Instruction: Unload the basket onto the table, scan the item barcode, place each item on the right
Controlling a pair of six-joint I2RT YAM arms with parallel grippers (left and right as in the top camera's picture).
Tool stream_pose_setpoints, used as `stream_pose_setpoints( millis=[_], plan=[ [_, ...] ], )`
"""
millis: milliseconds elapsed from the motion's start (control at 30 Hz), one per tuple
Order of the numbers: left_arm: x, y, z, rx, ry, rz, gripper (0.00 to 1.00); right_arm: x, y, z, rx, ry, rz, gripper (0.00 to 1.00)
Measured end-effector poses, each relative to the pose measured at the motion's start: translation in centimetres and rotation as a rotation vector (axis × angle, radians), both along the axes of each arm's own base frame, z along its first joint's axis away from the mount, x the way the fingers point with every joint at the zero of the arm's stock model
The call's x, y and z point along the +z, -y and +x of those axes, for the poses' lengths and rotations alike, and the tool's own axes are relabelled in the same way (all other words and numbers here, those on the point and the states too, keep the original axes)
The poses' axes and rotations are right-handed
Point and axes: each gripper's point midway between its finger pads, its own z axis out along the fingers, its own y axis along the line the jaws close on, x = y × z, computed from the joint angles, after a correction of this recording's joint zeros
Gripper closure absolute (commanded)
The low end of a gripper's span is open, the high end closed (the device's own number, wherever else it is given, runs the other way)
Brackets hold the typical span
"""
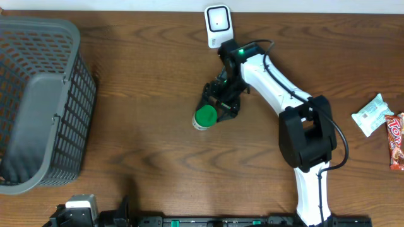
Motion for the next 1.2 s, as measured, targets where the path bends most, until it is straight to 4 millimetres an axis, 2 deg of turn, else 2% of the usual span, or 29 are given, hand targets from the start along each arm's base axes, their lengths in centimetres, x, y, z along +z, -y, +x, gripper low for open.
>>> stream_pose_setpoints(
  millis=[100, 533, 567, 800, 967, 1033, 1200],
  plan=[
    [0.0, 0.0, 0.0, 0.000, -0.001, 0.000, 0.02, -0.2, 0.4, -0.3, 0.006, -0.007, -0.035, 0.25],
    [0.0, 0.0, 0.0, 0.000, 0.000, 0.000, 0.02, -1.6, -1.0, -1.9, 0.026, 0.030, -0.193, 0.31],
    [0.0, 0.0, 0.0, 0.000, -0.001, 0.000, 0.02, -1.7, -1.0, -2.0, 0.028, 0.035, -0.205, 0.41],
    [0.0, 0.0, 0.0, 0.000, -0.001, 0.000, 0.02, -1.9, -0.5, -1.9, 0.058, 0.087, -0.283, 0.52],
    [0.0, 0.0, 0.0, 0.000, 0.000, 0.000, 0.02, -2.0, 0.4, -1.3, 0.191, 0.186, -0.302, 0.50],
    [0.0, 0.0, 0.0, 0.000, 0.000, 0.000, 0.02, -2.1, 0.9, -1.2, 0.295, 0.238, -0.297, 0.45],
    [0.0, 0.0, 0.0, 0.000, 0.000, 0.000, 0.02, -2.0, 3.3, -1.8, 0.647, 0.317, -0.295, 0.44]
  ],
)
